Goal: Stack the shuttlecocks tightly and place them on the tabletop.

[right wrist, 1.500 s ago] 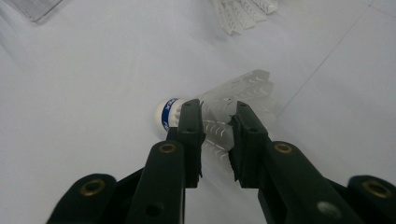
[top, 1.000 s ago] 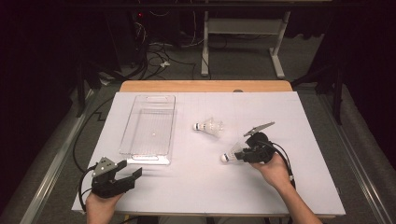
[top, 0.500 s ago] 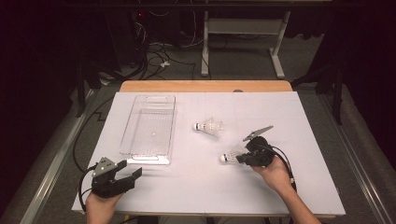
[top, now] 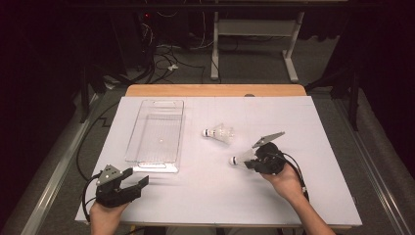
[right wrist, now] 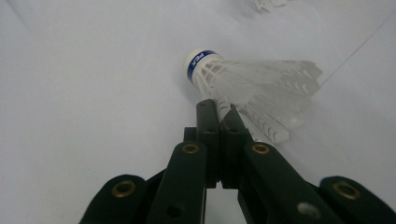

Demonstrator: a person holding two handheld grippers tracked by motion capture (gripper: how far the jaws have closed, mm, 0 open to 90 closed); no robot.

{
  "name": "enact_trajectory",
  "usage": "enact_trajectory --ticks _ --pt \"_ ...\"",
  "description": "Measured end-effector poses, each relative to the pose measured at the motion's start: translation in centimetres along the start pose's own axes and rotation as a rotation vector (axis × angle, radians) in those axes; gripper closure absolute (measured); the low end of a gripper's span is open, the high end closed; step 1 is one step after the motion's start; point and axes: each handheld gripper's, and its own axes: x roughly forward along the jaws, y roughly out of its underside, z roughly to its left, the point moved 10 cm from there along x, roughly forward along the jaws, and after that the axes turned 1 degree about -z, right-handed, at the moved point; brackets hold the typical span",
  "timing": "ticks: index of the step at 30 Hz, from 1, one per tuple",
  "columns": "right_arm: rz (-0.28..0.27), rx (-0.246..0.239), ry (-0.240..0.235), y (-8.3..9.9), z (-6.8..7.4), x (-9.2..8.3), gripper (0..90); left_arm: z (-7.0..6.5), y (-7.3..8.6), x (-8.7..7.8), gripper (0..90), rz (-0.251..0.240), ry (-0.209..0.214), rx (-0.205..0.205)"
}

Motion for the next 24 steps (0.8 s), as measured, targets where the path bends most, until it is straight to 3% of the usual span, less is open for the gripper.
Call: enact_trajectory --ticks 7,24 --pt "-0.017 0.0 0.008 -0.4 -0.3 -0.2 90.0 0.0 0.0 0.0 31.6 -0.002 -0.002 -0.001" --pt "-0.049 0.058 0.016 -1.3 -1.4 -0.5 90.0 0.1 0.0 0.0 31.6 -0.001 -0.002 -0.002"
